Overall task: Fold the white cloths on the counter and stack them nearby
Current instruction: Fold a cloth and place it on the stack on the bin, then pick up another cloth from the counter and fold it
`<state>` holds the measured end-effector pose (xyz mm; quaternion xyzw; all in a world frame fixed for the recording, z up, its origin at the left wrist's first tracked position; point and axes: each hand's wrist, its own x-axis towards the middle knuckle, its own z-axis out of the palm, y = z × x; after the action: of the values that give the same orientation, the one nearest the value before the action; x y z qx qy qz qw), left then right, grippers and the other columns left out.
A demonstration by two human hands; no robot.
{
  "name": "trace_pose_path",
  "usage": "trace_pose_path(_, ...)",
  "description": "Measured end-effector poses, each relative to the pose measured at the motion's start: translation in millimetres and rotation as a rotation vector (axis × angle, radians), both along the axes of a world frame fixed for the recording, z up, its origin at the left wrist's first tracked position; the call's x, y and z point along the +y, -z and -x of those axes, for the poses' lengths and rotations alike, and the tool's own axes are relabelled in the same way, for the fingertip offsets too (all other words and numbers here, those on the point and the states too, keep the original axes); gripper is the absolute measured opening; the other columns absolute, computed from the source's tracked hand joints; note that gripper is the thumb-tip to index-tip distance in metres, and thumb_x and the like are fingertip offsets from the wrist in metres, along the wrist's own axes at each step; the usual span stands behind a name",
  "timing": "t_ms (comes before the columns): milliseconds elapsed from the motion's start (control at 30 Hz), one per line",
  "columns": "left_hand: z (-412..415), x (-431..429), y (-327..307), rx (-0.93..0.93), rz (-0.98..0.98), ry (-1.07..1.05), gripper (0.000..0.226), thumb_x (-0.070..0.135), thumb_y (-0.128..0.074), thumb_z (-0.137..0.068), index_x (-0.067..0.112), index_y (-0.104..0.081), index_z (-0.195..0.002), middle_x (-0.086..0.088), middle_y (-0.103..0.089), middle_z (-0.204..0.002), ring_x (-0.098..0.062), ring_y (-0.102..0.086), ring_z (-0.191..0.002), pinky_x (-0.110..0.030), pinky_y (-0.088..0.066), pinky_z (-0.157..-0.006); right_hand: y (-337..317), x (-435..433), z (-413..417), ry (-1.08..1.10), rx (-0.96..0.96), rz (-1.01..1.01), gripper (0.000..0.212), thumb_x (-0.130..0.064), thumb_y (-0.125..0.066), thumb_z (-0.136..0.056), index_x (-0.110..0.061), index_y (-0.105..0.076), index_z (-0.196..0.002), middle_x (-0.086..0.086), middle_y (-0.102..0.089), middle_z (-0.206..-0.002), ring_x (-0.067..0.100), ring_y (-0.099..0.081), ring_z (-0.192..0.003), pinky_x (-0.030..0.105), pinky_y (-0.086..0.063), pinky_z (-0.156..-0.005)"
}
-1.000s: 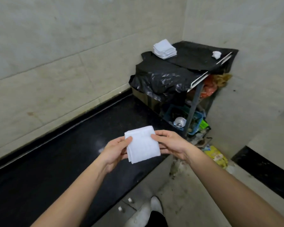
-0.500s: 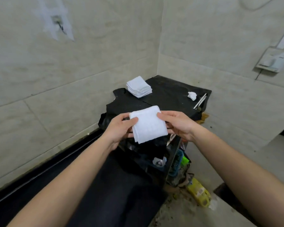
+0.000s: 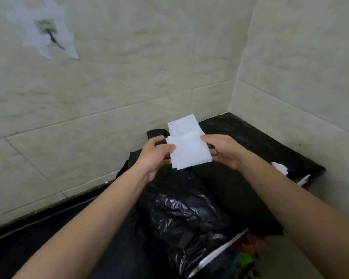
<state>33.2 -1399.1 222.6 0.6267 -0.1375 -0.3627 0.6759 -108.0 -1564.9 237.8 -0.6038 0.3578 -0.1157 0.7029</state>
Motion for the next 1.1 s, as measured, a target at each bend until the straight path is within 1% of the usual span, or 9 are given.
trace_pose_path(167, -20, -70, -4, -0.02, -0.025, -0.114, 0.051, -0.005, -0.066, -0.084, 0.001, -0.047, -0.131, -0.013, -0.069, -0.11, -0.029, -0.07, -0.091, -0.035, -0.056, -0.062, 3, -75, -38, -0.083, -0.035, -0.031, 0.03, -0.018, -0.064, -0.096, -0.01, -0.065, -0.125, 0.008, -0.074, -0.114, 0.022, -0.072, -0.104, 0.038, -0.058, -0.089)
trace_pose_path(333, -48, -115, -7, -0.038, -0.032, -0.243, 0.056, -0.003, -0.066, -0.085, 0.018, -0.04, -0.129, -0.007, -0.067, -0.098, -0.022, -0.068, -0.08, -0.034, -0.055, -0.061, 8, -121, -78, -0.123, -0.082, -0.044, 0.026, -0.019, -0.065, -0.096, -0.015, -0.066, -0.122, 0.004, -0.074, -0.114, 0.019, -0.072, -0.103, 0.035, -0.058, -0.086)
trace_pose_path(500, -59, -133, 19, -0.037, -0.155, -0.339, 0.059, -0.001, -0.066, -0.085, 0.012, -0.041, -0.137, -0.014, -0.065, -0.11, -0.034, -0.068, -0.1, -0.049, -0.058, -0.081, 34, -138, -105, -0.161, -0.008, 0.052, 0.036, -0.017, -0.063, -0.097, -0.016, -0.06, -0.133, 0.006, -0.069, -0.123, 0.022, -0.067, -0.111, 0.04, -0.055, -0.095)
trace_pose_path(667, -56, -128, 40, -0.075, -0.19, -0.346, 0.028, -0.006, -0.059, -0.08, 0.001, -0.063, -0.106, -0.013, -0.066, -0.092, -0.038, -0.069, -0.094, -0.058, -0.055, -0.083, 54, -143, -106, -0.168, -0.001, 0.066, 0.038, -0.011, -0.063, -0.095, -0.01, -0.059, -0.133, 0.014, -0.069, -0.119, 0.024, -0.069, -0.102, 0.039, -0.059, -0.088)
trace_pose_path(733, -56, -126, 40, -0.105, -0.186, -0.34, 0.029, -0.001, -0.061, -0.084, 0.001, -0.06, -0.113, -0.008, -0.065, -0.089, -0.03, -0.068, -0.089, -0.057, -0.054, -0.085, 53, -146, -105, -0.182, -0.029, 0.079, 0.038, -0.013, -0.063, -0.095, -0.009, -0.058, -0.133, 0.014, -0.07, -0.114, 0.024, -0.07, -0.096, 0.034, -0.061, -0.081)
trace_pose_path(800, -55, -121, 38, -0.325, -0.284, -0.331, 0.046, 0.011, -0.064, -0.09, 0.007, -0.048, -0.132, -0.001, -0.064, -0.099, -0.021, -0.066, -0.093, -0.047, -0.056, -0.088, 50, -149, -104, -0.192, -0.014, 0.307, 0.042, -0.02, -0.065, -0.095, -0.012, -0.056, -0.135, 0.007, -0.07, -0.114, 0.023, -0.07, -0.099, 0.035, -0.059, -0.085)
trace_pose_path(867, -55, -112, 37, -0.81, -0.406, -0.29, 0.047, 0.021, -0.062, -0.092, 0.012, -0.046, -0.135, 0.003, -0.059, -0.108, -0.015, -0.061, -0.095, -0.032, -0.051, -0.085, 49, -154, -99, -0.203, -0.013, 0.754, 0.043, -0.028, -0.063, -0.095, -0.018, -0.054, -0.136, 0.0, -0.062, -0.122, 0.018, -0.067, -0.099, 0.036, -0.053, -0.09)
trace_pose_path(967, -59, -107, 33, -1.451, -0.489, -0.108, 0.037, 0.022, -0.057, -0.094, 0.011, -0.054, -0.13, -0.005, -0.056, -0.129, -0.025, -0.053, -0.114, -0.037, -0.05, -0.089, 53, -154, -94, -0.312, -0.098, 1.315, 0.039, -0.032, -0.053, -0.1, -0.019, -0.053, -0.138, 0.006, -0.049, -0.136, 0.024, -0.056, -0.116, 0.041, -0.048, -0.097)
trace_pose_path(1100, -69, -114, 38, -1.415, -0.742, 0.25, 0.056, 0.034, -0.041, -0.103, 0.01, -0.03, -0.153, -0.003, -0.017, -0.164, -0.026, -0.015, -0.15, -0.049, -0.028, -0.115, 66, -152, -107, -0.564, 0.182, 1.412, 0.053, -0.044, -0.028, -0.106, -0.033, -0.021, -0.157, 0.013, -0.008, -0.165, 0.03, -0.008, -0.151, 0.049, -0.016, -0.12)
